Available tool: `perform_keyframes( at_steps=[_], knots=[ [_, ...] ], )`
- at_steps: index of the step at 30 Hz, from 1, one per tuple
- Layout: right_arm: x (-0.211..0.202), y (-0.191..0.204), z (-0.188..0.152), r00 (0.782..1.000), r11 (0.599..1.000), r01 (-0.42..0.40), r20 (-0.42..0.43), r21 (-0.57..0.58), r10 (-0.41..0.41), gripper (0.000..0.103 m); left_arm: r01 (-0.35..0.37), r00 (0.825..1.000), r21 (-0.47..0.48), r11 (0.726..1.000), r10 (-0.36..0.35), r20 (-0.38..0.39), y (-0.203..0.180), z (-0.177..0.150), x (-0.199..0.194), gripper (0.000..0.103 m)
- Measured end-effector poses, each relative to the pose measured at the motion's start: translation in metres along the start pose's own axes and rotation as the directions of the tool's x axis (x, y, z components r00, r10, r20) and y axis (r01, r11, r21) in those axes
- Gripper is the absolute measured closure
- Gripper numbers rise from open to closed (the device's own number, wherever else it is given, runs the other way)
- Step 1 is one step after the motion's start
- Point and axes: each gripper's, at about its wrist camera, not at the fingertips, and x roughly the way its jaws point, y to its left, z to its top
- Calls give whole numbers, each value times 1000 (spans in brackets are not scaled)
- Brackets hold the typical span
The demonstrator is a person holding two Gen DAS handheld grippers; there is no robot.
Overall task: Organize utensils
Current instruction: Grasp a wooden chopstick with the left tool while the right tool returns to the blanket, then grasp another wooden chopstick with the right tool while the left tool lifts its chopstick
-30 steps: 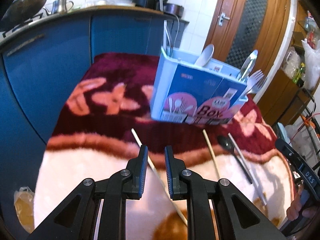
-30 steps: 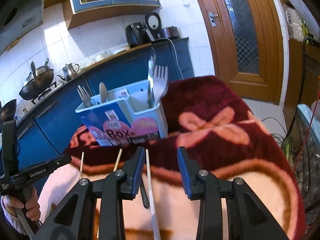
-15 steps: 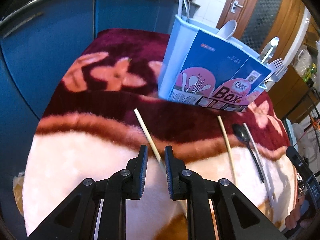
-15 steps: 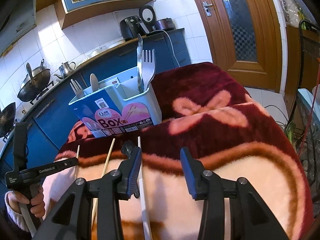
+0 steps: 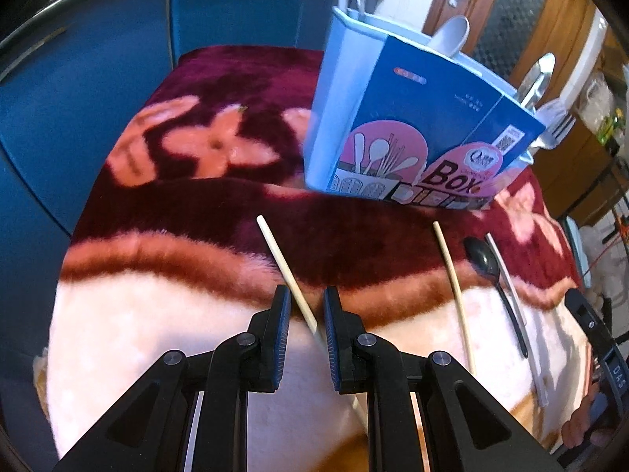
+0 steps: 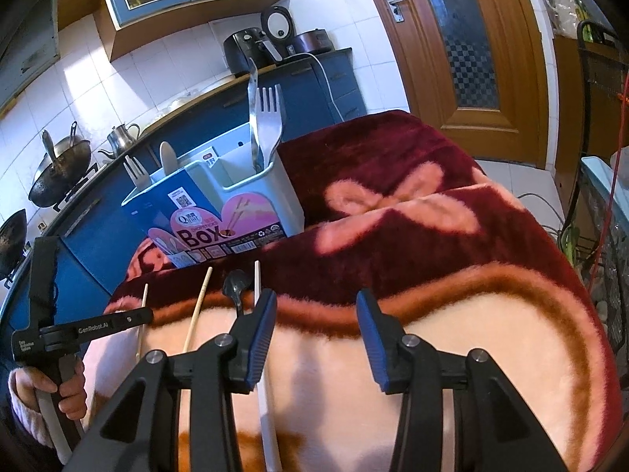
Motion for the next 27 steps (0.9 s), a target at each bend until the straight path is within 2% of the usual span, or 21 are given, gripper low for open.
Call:
perform_keyframes(
  at_steps=[7,9,11,15,21,26,27],
  knots=[
    [-1,5,-1,1000,1000,-2,-9,-12,2,57,23,997,15,1000,-22,-72,3,12,5,88],
    [-1,8,-1,1000,1000,-2,-12,-21,1,57,34,997,9,999,-33,-72,6,13,5,89],
    [-1,10,-1,1000,1000,0,-15,-29,-1,57,49,997,-4,999,-49,-64,10,13,4,94],
    [1,15,0,999,999,0,-34,-45,-2,57,121,991,-63,991,-124,-51,21,9,3,99],
    [17,26,6,994,994,9,-108,-113,-21,57,162,986,-92,983,-164,-23,28,3,-2,99],
    [34,43,13,982,976,9,-183,-217,-50,57,181,983,-102,978,-183,-19,30,-1,0,99],
    [38,46,14,979,973,8,-198,-233,-55,60,185,982,-104,977,-188,-18,30,-1,1,99]
  ],
)
